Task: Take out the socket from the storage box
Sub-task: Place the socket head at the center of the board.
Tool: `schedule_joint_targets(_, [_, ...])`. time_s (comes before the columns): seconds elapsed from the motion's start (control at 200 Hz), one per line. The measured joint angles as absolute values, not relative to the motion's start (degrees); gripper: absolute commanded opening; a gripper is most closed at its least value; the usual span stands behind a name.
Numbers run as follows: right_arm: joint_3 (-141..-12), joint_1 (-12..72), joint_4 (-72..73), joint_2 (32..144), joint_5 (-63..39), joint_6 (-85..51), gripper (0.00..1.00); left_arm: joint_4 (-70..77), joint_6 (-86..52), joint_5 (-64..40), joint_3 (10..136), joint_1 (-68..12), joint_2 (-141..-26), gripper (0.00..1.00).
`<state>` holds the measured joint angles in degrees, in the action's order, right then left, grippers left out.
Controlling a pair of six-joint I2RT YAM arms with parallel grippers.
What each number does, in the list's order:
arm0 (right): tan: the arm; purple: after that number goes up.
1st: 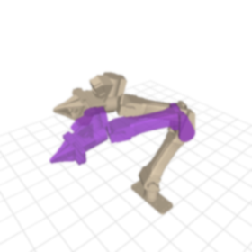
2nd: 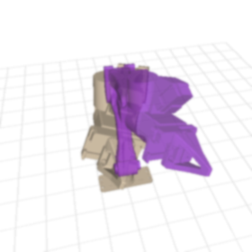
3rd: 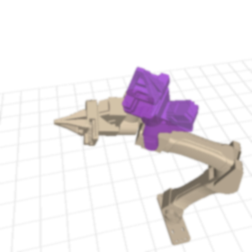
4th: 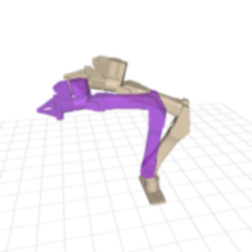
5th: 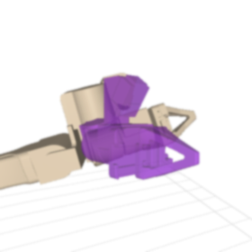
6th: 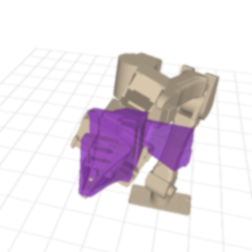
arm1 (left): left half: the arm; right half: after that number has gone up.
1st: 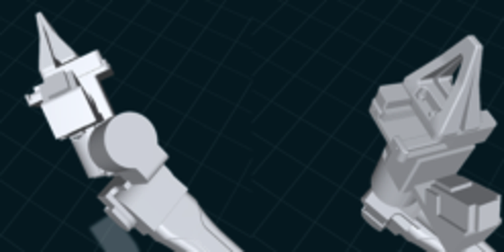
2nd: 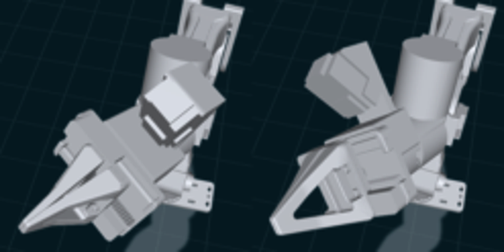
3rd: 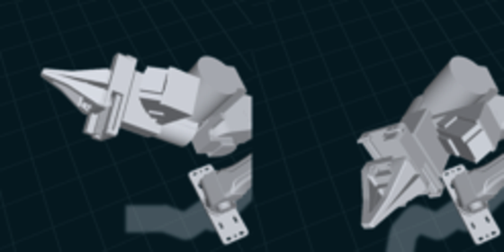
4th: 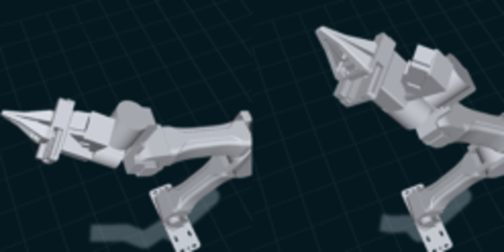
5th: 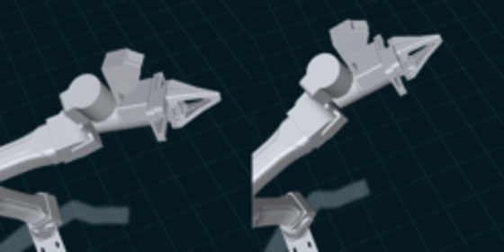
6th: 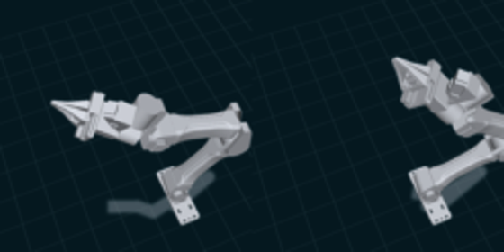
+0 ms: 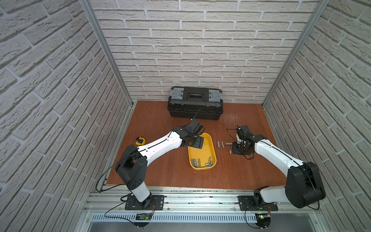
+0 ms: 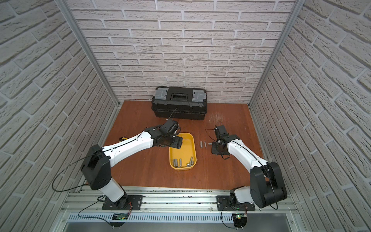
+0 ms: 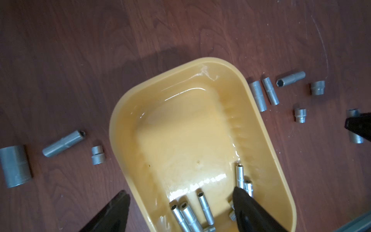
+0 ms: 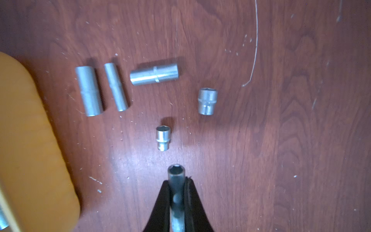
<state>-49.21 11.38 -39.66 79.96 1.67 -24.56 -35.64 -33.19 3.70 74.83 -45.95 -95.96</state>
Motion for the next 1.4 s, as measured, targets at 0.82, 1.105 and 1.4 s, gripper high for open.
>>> schedule_joint_targets(0.82, [-48.10,9.06,-35.51,89.78,1.45,-24.16,0.18,-35.90,-24.71,-0.32,77.52,-48.64,-108.31,0.83])
schedule_joint_targets(1.105, [-48.23,9.04,-35.94,89.76,1.74,-24.49,0.33,-35.53,-24.64,-1.23,77.52,-50.54,-108.36,0.83])
schedule_joint_targets(1.4, [-48.69,9.04,-38.35,83.79,1.78,-23.97,0.36,-35.90,-25.61,-0.16,77.49,-50.70,-106.78,0.85])
